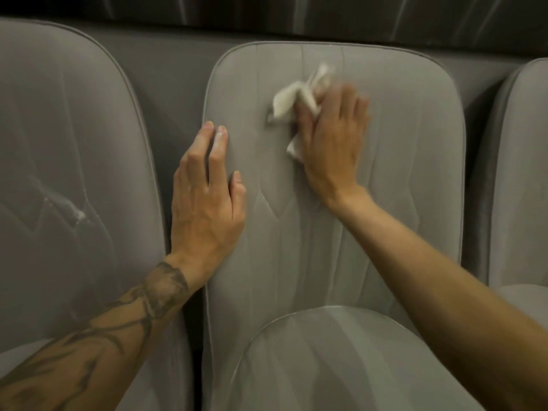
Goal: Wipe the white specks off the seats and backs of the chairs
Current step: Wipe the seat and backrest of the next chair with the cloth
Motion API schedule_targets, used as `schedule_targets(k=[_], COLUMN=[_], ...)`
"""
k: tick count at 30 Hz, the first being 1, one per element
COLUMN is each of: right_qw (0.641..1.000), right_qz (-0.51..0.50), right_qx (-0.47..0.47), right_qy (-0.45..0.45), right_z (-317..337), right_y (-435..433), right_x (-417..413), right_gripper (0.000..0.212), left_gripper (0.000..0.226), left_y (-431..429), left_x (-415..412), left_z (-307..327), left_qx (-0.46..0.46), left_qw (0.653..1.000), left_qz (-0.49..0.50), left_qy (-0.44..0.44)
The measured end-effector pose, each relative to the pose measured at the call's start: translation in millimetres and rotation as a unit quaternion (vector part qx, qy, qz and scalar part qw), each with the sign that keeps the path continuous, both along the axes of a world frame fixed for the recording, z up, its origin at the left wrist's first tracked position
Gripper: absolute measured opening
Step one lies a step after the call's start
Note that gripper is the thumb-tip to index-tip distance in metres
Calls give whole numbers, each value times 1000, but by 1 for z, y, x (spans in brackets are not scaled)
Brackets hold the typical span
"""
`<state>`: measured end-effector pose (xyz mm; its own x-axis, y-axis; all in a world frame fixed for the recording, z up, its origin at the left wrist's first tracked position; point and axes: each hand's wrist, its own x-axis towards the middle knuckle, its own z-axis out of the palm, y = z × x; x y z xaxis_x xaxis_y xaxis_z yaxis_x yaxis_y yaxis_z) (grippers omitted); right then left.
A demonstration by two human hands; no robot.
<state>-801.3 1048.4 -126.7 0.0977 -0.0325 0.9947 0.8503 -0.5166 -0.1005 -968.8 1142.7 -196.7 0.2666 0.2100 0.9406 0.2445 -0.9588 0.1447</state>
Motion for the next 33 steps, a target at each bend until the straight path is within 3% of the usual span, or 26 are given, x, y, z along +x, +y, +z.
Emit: schedule_targets(k=[3,5,7,10,12,15,19,22,26,30,33], right_qw=[979,967,978,995,998,999,971,976,997,999,986], right_qz=[76,74,32,-45,-51,9,76,34,-53,9,77], right_qx=[-184,-236,-194,-56,-13,-38,-215,-185,-59,-39,-146], right_qy=[-35,-62,-68,-64,-31,-21,-75,-108,-9,-4,2], right_z=[-89,-95,-51,43,64,9,-72,-14,73,-6,-117], right_y=[-29,-44,-35,-5,10,8,-31,-23,11,6,-19], right_x=[-30,-23,-3,15,9,-12,-27,-4,2,-12,-32], right_gripper=[35,30,29,39,38,37,37,38,43,34,27], left_gripper=[58,58,57,57,57,57,57,57,57,57,57], left_y=[0,0,-2,0,0,-1,-2,-3,-1,0,1], left_x=[0,-1,-1,-1,-2,-2,-2,-2,-1,-1,0], left_z=[0,1,1,2,2,1,2,1,1,1,0], left_qx=[1,-6,-10,-7,-9,-6,-12,-11,-9,-2,1], left_qw=[1000,1000,1000,1000,1000,1000,1000,1000,1000,1000,1000], left_qz=[2,-3,-9,-6,-1,-5,-5,-6,-2,1,6], left_qy=[1,3,1,2,3,3,3,4,3,-1,-6])
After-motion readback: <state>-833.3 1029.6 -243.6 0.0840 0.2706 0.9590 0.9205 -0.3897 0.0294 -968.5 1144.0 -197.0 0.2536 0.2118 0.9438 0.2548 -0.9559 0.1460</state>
